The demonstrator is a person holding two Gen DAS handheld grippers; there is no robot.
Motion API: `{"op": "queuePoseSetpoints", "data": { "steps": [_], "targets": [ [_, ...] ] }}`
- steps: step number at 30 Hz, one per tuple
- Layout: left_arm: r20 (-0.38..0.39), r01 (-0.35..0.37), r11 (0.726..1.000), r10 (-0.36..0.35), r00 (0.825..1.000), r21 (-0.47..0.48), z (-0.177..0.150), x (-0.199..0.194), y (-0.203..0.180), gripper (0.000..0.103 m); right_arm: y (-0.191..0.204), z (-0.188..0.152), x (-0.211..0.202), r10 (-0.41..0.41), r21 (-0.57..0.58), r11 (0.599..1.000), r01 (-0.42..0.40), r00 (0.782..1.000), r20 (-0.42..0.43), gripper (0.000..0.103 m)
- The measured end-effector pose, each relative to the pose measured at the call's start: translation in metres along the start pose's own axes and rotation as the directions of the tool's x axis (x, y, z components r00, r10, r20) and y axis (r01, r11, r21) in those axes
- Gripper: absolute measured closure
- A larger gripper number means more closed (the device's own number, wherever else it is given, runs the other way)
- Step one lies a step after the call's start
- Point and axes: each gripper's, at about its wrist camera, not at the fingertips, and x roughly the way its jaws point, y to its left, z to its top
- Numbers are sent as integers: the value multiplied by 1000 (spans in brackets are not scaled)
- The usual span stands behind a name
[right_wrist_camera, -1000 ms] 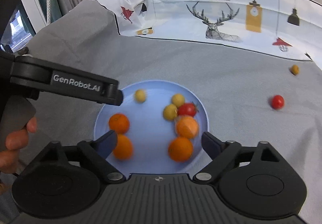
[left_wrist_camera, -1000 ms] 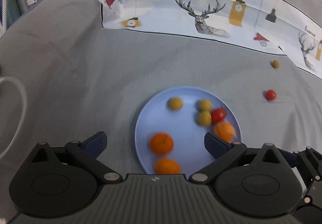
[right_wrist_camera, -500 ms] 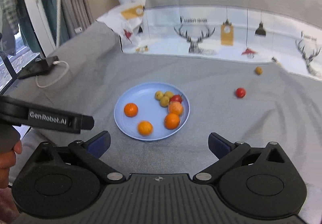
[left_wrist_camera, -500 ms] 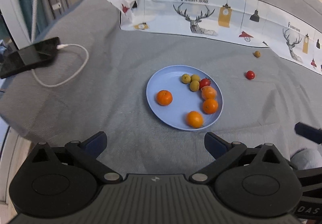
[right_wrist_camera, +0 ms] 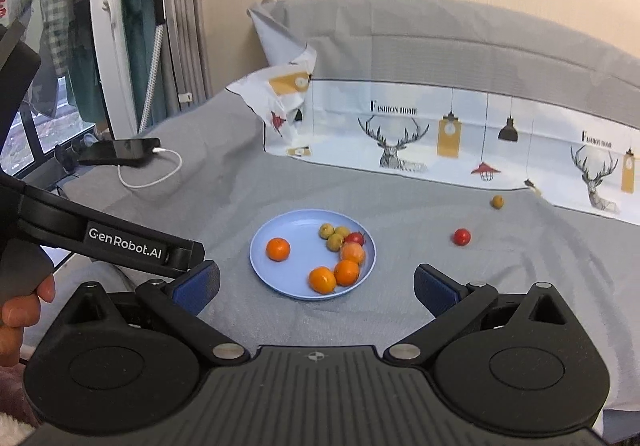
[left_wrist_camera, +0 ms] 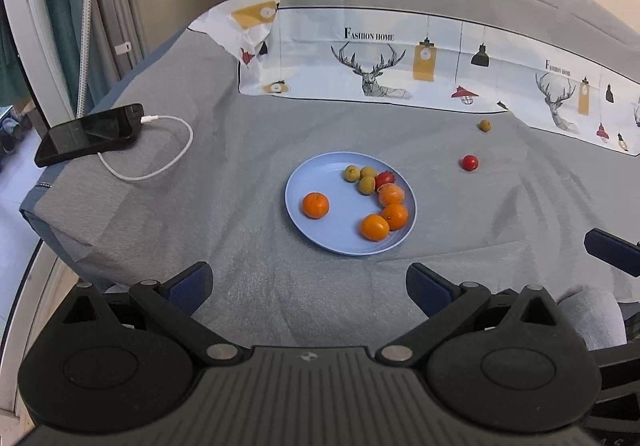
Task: Organize fruits
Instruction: 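Lift both open tools away from the plate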
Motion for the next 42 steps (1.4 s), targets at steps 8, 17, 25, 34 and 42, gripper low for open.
{"op": "queuePoseSetpoints", "data": {
  "steps": [8, 17, 25, 34, 42],
  "targets": [
    [30, -4, 1000, 4, 1000, 6, -2, -13, -2, 0, 2, -1, -15, -3, -7, 1000, 4, 999, 39, 1],
    [36, 0, 1000, 0, 999, 10, -4, -15, -2, 0, 5, -3, -19, -10, -9, 1000, 10, 999, 44, 1],
    [26, 4, 1000, -4, 1000, 9, -5, -12, -1, 0, 5, -4, -17, -10, -7, 1000, 11, 999, 34, 1],
    [5, 5, 1000, -5, 1000, 12, -5, -5, -1, 0, 4, -4, -11, -9, 2, 1000, 9, 1000, 11, 1],
    [-16, 2, 1000, -1, 1000, 17, -4, 4, -1, 0, 1, -5, -3, -4, 13, 1000, 5, 1000, -10, 1]
  ]
}}
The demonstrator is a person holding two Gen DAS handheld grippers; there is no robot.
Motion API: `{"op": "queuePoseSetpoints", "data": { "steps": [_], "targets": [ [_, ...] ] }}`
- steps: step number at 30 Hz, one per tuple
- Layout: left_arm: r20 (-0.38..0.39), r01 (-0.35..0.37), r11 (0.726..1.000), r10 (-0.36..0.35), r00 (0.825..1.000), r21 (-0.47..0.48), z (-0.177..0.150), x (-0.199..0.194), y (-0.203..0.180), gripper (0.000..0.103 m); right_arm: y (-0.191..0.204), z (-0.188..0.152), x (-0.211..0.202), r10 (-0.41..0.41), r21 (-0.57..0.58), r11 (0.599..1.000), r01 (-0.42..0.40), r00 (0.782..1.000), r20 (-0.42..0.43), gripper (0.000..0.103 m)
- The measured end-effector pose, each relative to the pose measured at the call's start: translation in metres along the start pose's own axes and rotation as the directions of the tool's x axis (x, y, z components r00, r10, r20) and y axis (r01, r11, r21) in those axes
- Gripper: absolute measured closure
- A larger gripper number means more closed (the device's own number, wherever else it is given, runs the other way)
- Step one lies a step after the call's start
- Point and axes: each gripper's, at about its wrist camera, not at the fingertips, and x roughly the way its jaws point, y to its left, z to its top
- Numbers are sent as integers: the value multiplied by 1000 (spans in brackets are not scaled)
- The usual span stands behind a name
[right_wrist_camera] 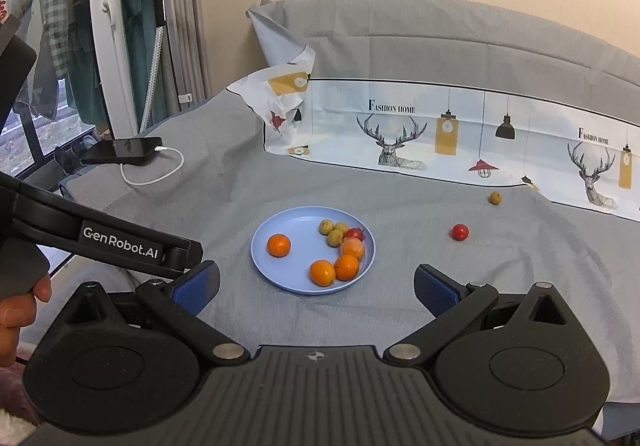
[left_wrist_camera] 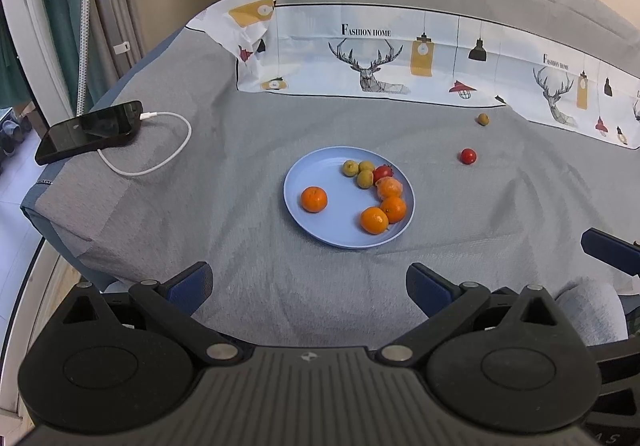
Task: Organize fruits
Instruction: 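Lift both open tools away from the plate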
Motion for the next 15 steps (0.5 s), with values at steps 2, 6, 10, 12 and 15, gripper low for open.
{"op": "queuePoseSetpoints", "data": {
  "steps": [2, 6, 10, 12, 15],
  "targets": [
    [-7, -1, 1000, 1, 1000, 3, 0, 2, -1, 0, -1, 0, 1, 1, 4, 1000, -1, 1000, -7, 1],
    [-17, -3, 1000, 4, 1000, 11, 1, 8, -2, 0, -4, -1, 7, 2, 17, 1000, -2, 1000, -19, 1],
    [-28, -5, 1000, 6, 1000, 22, 5, 16, -5, 0, -12, -4, 13, -17, 36, 999, 18, 1000, -22, 1],
    [-33, -3, 999, 4, 999, 33, 10, 22, -10, 0, -20, -5, 14, -41, 49, 998, 42, 999, -19, 1],
    [-39, 11, 998, -9, 999, 63, 21, 33, -25, 0, -41, -8, 17, -98, 77, 992, 99, 995, -11, 1]
  ]
}}
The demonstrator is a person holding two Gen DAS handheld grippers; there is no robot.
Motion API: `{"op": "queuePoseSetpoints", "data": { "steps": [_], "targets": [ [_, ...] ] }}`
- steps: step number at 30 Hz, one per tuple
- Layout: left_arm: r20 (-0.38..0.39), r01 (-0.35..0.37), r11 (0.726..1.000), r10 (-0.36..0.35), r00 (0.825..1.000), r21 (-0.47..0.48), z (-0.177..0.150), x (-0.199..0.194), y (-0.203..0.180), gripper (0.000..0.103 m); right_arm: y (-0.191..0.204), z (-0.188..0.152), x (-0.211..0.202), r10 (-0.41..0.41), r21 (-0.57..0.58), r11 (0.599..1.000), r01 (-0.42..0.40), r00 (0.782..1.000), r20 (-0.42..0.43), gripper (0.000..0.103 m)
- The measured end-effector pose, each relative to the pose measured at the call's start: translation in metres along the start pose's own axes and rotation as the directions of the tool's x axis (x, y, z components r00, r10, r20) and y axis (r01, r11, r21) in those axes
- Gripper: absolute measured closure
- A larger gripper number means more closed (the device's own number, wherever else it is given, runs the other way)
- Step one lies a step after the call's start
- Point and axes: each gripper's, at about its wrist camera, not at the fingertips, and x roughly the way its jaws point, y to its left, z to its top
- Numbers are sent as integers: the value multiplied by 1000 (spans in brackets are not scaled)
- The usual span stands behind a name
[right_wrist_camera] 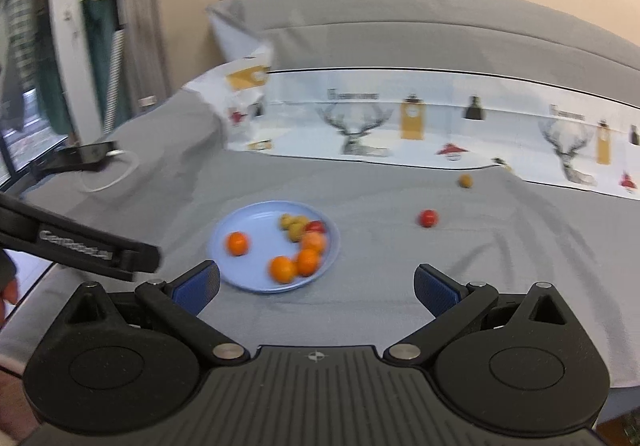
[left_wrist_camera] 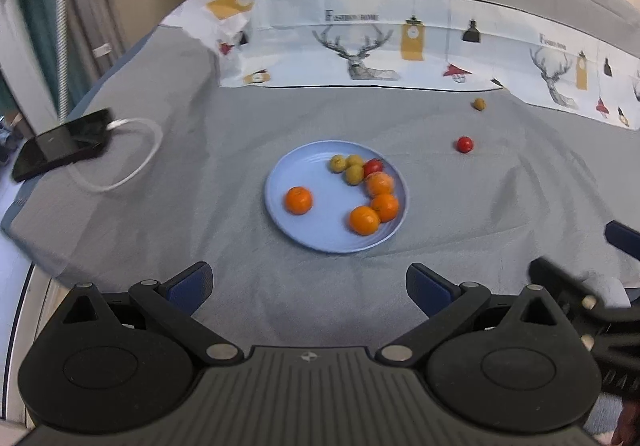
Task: Organize fruits
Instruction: 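Lift both open tools away from the plate, then grasp a red cherry tomato with the left tool while the right tool grasps a small yellow fruit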
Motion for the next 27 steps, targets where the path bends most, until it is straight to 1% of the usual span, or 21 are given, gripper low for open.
{"op": "queuePoseSetpoints", "data": {
  "steps": [4, 8, 11, 14, 16, 18, 20, 23, 27],
  "targets": [
    [-6, 43, 997, -42, 999, 58, 22, 20, -34, 0, -44, 0, 9, -92, 75, 993, 92, 996, 1, 1],
    [-21, 91, 989, -89, 996, 115, 54, 53, -79, 0, -98, 4, 29, -177, 130, 976, 176, 984, -7, 1],
    [-17, 117, 980, -116, 993, 159, 82, 87, -117, 0, -140, 12, 53, -220, 153, 963, 220, 975, -18, 1],
    [-27, 136, 970, -133, 991, 201, 110, 134, -156, 0, -181, 22, 87, -235, 160, 959, 236, 972, -27, 1],
    [-35, 156, 960, -153, 988, 231, 125, 169, -180, 0, -207, 30, 120, -245, 148, 958, 245, 969, -20, 1],
    [-45, 161, 949, -155, 987, 271, 138, 211, -203, 0, -230, 36, 158, -236, 123, 964, 236, 972, -14, 1],
    [-77, 169, 940, -153, 985, 297, 146, 251, -218, 0, -250, 43, 200, -227, 93, 969, 229, 973, -28, 1],
    [-133, 204, 922, -169, 977, 330, 153, 302, -234, 0, -273, 50, 269, -194, 54, 979, 198, 978, -70, 1],
    [-166, 233, 899, -183, 969, 372, 155, 343, -244, 0, -286, 57, 353, -144, 36, 988, 150, 981, -128, 1]
  ]
}}
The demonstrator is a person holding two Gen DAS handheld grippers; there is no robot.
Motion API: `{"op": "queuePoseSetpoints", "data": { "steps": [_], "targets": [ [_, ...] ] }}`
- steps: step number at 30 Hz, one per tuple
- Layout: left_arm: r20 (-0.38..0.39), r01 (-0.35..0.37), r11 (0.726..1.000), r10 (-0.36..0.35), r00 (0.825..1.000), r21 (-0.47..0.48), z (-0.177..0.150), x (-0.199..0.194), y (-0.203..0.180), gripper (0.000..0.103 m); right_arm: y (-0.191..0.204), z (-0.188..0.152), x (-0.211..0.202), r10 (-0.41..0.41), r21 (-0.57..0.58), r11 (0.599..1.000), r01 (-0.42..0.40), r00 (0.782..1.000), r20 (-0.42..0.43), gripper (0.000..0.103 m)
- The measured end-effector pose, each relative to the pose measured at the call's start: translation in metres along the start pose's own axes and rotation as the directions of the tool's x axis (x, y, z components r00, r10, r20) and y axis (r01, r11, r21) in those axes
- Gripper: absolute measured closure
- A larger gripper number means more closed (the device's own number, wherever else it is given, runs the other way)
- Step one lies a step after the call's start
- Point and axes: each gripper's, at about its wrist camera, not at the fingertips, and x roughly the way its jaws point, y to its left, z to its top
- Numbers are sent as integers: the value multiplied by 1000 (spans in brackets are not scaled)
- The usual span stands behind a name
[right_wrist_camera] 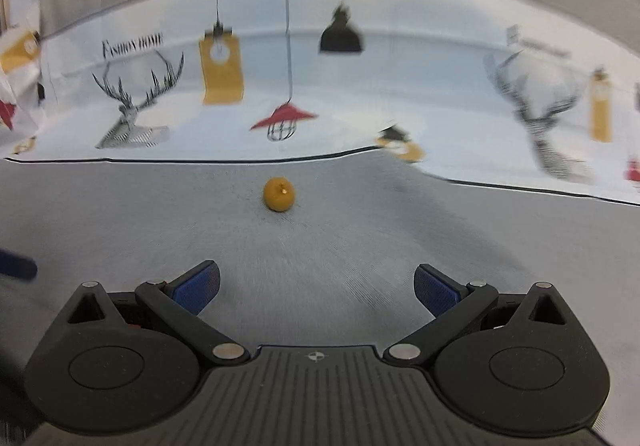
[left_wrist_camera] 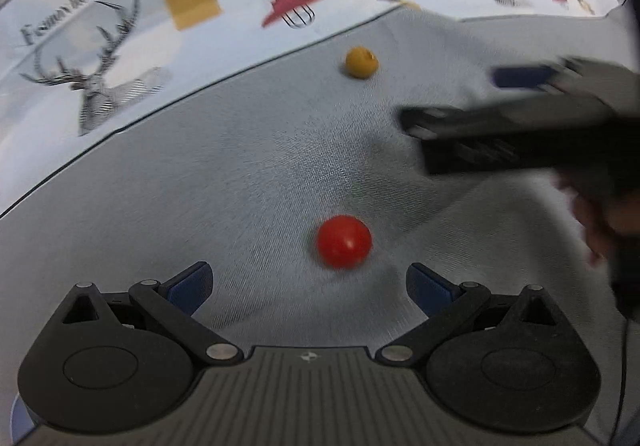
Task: Organize fruits
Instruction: 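Grasp a red cherry tomato with the left tool while the right tool grasps a small yellow fruit, then carry the cherry tomato and yellow fruit over the blue plate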
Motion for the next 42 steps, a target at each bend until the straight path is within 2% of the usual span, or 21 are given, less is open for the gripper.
{"op": "queuePoseSetpoints", "data": {
  "steps": [4, 6, 8, 9, 10, 11, 12, 13, 16, 19, 26, 34, 42],
  "targets": [
    [-4, 44, 999, -44, 999, -19, 8, 22, 7, 0, 7, 10, 59, 18, 15, 1000, -18, 1000, -21, 1],
    [-4, 50, 998, -50, 999, -40, 11, 25, 8, 0, 13, 12, 76, -12, -4, 1000, 12, 999, 33, 1],
    [23, 55, 997, -54, 998, -47, 10, 21, 9, 17, 16, 14, 84, -13, -18, 1000, 15, 998, 61, 1],
    [40, 66, 997, -64, 997, -39, 10, 17, 8, 38, 16, 15, 86, -15, -17, 1000, 16, 998, 67, 2],
    [53, 75, 997, -73, 996, -28, 9, 12, 7, 68, 17, 15, 86, -11, -18, 1000, 12, 997, 78, 18],
    [53, 80, 997, -79, 995, -20, 8, 9, 6, 70, 17, 14, 83, 5, -26, 1000, -3, 995, 98, 48],
    [52, 83, 996, -81, 995, -23, 8, 7, 6, 70, 18, 14, 79, 30, -45, 999, -26, 993, 113, 65],
    [57, 87, 996, -86, 995, -28, 7, 5, 7, 70, 19, 15, 77, 43, -65, 997, -36, 993, 114, 76],
    [54, 75, 997, -74, 996, -29, 5, -5, 7, 70, 17, 18, 69, 17, -59, 998, -12, 996, 88, 76],
    [59, 89, 995, -86, 995, -53, -3, -33, 8, 70, 10, 16, 47, 1, 7, 1000, -2, 998, 61, 76],
    [114, 90, 993, -80, 990, -82, -40, -126, 13, 70, 16, -3, -64, 24, 36, 999, -29, 993, 112, 76],
    [171, 49, 992, -29, 985, -114, -102, -227, 29, 70, 71, -26, -195, 102, 52, 992, -112, 980, 171, 76],
    [196, -2, 981, 41, 980, -194, -179, -304, 61, 70, 151, -50, -282, 254, 30, 965, -261, 956, 144, 76]
  ]
}}
